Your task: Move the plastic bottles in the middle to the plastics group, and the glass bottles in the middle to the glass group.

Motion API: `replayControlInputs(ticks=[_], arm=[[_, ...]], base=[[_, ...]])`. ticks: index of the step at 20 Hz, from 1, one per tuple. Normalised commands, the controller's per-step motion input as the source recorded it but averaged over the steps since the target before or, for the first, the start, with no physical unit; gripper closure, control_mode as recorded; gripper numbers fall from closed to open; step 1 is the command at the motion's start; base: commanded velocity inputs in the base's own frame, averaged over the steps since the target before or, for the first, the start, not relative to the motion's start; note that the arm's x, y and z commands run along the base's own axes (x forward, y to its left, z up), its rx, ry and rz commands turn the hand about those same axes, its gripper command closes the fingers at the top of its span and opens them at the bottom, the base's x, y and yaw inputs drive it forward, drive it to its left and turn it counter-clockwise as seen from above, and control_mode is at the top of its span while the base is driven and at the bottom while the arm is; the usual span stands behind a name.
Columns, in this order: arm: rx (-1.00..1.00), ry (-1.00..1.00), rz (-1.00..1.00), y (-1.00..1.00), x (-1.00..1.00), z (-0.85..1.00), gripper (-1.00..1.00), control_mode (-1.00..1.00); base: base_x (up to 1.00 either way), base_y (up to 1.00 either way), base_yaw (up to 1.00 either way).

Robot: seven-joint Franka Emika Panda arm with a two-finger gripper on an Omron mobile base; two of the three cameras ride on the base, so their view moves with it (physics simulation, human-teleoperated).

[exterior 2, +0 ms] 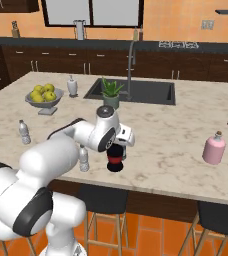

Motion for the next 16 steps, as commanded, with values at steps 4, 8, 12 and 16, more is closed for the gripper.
replayControlInputs(ticks=[4, 8, 12, 16], arm=[[0.00, 0.00, 0.06, 0.03, 0.09, -0.06, -1.00, -1.00], [0.00, 0.00, 0.06, 0.02, 0.19, 0.00, -1.00, -1.00], [0.00, 0.00, 0.03, 0.00, 0.23, -0.02, -1.00, -1.00], [0.00, 0.00, 0.02, 0.00, 0.03, -0.05, -1.00, -1.00]], base=[[0.00, 0.00, 0.00], [0.00, 0.00, 0.00], [0.00, 0.00, 0.00], [0.00, 0.00, 0.00]])
